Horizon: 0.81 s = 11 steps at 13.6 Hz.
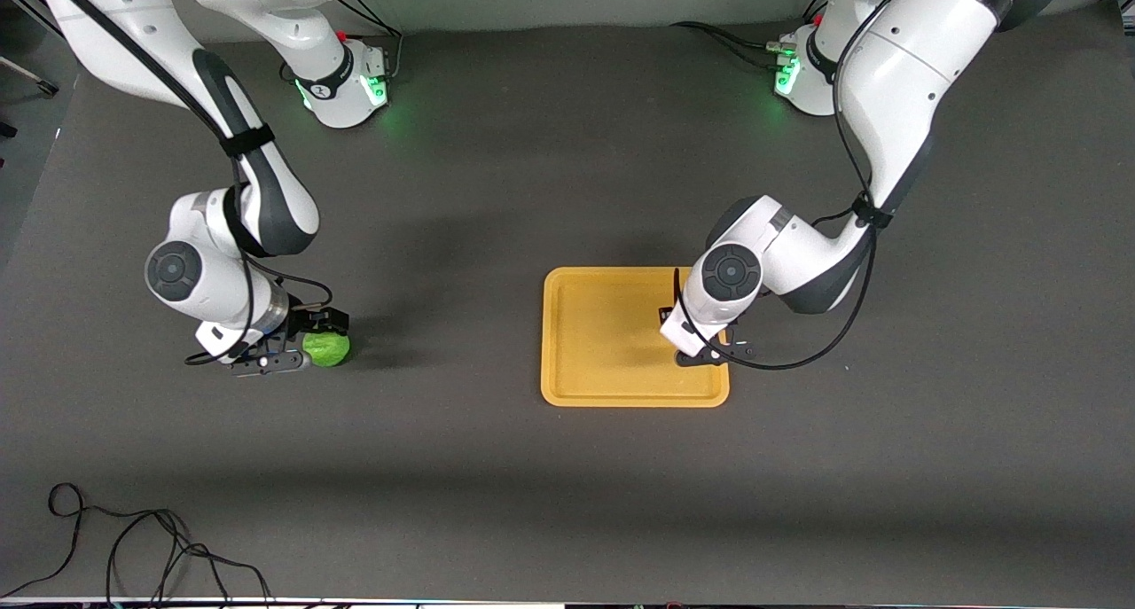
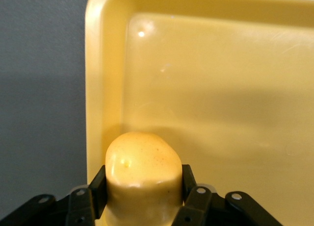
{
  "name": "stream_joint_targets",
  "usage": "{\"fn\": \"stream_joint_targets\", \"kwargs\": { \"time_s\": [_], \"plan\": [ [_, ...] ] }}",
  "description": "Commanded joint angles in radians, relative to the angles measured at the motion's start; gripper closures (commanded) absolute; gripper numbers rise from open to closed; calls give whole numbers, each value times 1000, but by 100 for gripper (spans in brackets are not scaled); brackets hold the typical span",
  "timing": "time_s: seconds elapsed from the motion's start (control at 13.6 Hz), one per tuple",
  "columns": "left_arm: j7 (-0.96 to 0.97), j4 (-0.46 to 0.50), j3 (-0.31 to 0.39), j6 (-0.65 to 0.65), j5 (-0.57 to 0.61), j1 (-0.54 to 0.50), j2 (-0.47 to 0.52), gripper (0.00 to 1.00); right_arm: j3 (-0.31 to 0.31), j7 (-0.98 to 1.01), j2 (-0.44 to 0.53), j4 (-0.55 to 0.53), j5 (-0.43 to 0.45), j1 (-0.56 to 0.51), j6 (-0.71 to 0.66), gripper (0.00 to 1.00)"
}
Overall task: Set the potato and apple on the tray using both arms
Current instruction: 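Carry the potato over the tray while the right gripper grasps the apple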
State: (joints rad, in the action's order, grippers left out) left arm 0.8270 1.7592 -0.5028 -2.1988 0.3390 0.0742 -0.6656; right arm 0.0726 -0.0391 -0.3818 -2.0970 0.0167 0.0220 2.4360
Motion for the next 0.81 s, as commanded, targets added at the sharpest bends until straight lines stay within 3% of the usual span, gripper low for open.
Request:
{"fn": "stream_joint_targets", "kwargs": {
  "time_s": [0.0, 0.22, 0.29, 0.37, 0.44, 0.59, 0.73],
  "plan": [
    [32, -21, 7, -10, 28, 16, -17, 50, -22, -76, -74, -2, 23, 18, 75, 2],
    [34, -21, 7, -15, 29, 16, -23, 40, -22, -152, -89, 26, 26, 42, 72, 28],
    [32, -21, 7, -15, 32, 16, -23, 27, -22, -168, -88, 38, 26, 47, 64, 42],
    [29, -21, 6, -15, 40, 15, -25, 5, -22, -179, -83, 57, 28, 49, 37, 53],
    [30, -21, 7, -13, 43, 15, -23, 0, -22, -180, -75, 93, 26, 49, -22, 61],
    [24, -29, 6, 5, 43, 10, -12, 0, -17, -205, -56, 203, 25, 70, -206, 62],
    [0, -41, 6, 25, 55, -8, 24, 0, -16, -331, -54, 341, 20, 175, -372, 62]
  ]
}}
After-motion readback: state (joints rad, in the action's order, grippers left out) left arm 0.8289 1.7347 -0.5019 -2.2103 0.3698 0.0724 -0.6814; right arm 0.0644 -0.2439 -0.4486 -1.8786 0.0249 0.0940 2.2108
